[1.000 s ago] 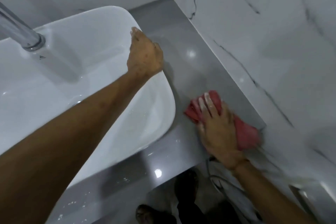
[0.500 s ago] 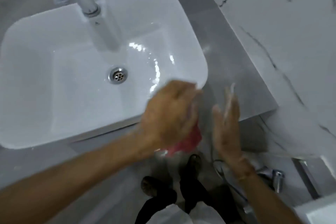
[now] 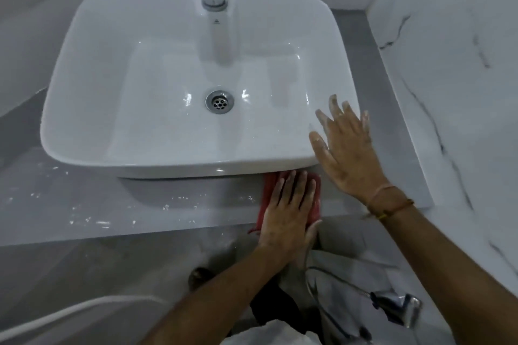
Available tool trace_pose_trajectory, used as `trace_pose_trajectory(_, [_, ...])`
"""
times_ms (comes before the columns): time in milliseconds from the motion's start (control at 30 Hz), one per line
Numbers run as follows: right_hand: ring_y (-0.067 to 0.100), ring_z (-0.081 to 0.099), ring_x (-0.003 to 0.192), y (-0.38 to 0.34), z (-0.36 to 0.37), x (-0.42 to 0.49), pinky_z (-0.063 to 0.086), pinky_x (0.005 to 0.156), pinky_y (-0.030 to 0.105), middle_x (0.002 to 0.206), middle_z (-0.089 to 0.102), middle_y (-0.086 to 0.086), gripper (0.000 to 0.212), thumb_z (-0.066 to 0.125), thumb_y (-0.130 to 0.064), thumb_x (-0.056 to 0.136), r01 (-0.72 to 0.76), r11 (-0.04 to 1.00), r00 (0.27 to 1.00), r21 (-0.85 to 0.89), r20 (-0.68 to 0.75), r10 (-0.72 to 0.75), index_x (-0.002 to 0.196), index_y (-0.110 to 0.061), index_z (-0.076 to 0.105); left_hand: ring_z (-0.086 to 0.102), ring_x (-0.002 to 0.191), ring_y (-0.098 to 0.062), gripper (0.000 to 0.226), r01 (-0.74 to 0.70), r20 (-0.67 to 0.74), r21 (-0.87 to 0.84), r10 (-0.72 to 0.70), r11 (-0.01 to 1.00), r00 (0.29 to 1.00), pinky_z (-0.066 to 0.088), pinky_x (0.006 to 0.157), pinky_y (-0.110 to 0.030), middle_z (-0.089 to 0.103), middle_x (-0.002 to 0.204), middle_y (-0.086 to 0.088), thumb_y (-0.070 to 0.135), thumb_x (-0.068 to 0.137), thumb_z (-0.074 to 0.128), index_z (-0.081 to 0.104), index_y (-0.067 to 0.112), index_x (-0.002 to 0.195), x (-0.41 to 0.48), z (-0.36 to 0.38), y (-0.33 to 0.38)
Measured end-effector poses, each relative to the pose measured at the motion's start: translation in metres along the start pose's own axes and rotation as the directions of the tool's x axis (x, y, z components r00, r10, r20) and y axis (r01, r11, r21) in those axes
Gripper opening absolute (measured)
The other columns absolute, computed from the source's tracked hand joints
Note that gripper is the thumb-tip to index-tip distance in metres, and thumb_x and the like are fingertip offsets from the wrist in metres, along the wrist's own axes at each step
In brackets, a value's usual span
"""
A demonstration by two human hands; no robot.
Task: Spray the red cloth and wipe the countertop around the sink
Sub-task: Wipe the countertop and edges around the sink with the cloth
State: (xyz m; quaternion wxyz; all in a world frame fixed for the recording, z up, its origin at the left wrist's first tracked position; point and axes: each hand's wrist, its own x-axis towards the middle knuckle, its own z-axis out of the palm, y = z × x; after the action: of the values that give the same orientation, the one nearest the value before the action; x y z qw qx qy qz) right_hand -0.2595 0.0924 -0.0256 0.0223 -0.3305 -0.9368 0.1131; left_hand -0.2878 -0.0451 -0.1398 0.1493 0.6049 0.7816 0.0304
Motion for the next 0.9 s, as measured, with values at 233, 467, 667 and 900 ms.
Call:
trace_pose_trajectory(233, [0.03, 0.009, 0.146, -0.007, -0.006, -0.004, -0.005, 0.118, 0.051, 0.158, 0.017, 0.013, 0.058, 0.014, -0.039, 0.095, -0.002, 0.986, 0.997, -0.166, 0.07, 0.014, 0.144, -0.013, 0.031, -0.004, 0.149, -0.026, 0.066, -0.004, -0.027, -0.079, 0.001, 0.997, 1.0, -0.015, 0.117, -0.042, 0.001, 0.162, -0.008, 0.047, 0.096, 0.021, 0.002, 0.015, 0.151, -0.007, -0.005, -0.017])
trace_pose_trajectory(467, [0.024, 0.009, 0.147, -0.043, -0.006, 0.0, -0.004, 0.12, 0.043, 0.159, 0.012, 0.01, 0.051, 0.017, -0.036, 0.099, 0.104, 0.989, 0.98, -0.103, 0.178, -0.084, 0.145, -0.015, 0.028, 0.027, 0.14, -0.03, 0.059, -0.116, -0.023, 0.023, 0.116, 0.993, 0.993, 0.015, 0.119, -0.046, 0.033, 0.153, -0.011, 0.037, 0.093, 0.034, 0.027, 0.011, 0.145, -0.017, -0.027, -0.073])
trace_pose_trajectory(667, [0.023, 0.016, 0.146, -0.079, 0.003, 0.004, 0.006, 0.121, 0.04, 0.158, 0.02, 0.007, 0.048, 0.022, -0.035, 0.099, 0.09, 0.995, 0.975, -0.038, 0.208, -0.08, 0.143, -0.019, 0.033, 0.054, 0.122, -0.021, 0.049, -0.406, 0.039, 0.281, 0.412, 0.87, 0.91, 0.042, 0.104, -0.036, 0.06, 0.133, -0.005, 0.04, 0.086, 0.052, 0.056, 0.016, 0.128, -0.024, -0.041, -0.124])
trace_pose_trajectory(900, [0.021, 0.018, 0.145, -0.096, 0.003, 0.002, 0.011, 0.121, 0.036, 0.156, 0.025, 0.008, 0.048, 0.024, -0.035, 0.099, 0.059, 0.998, 0.978, 0.0, 0.203, -0.058, 0.143, -0.02, 0.034, 0.035, 0.137, -0.033, 0.071, -0.253, -0.07, 0.068, 0.258, 0.965, 0.964, 0.025, 0.115, -0.05, 0.04, 0.149, -0.014, 0.065, 0.086, 0.035, 0.029, 0.024, 0.144, -0.038, -0.02, -0.123])
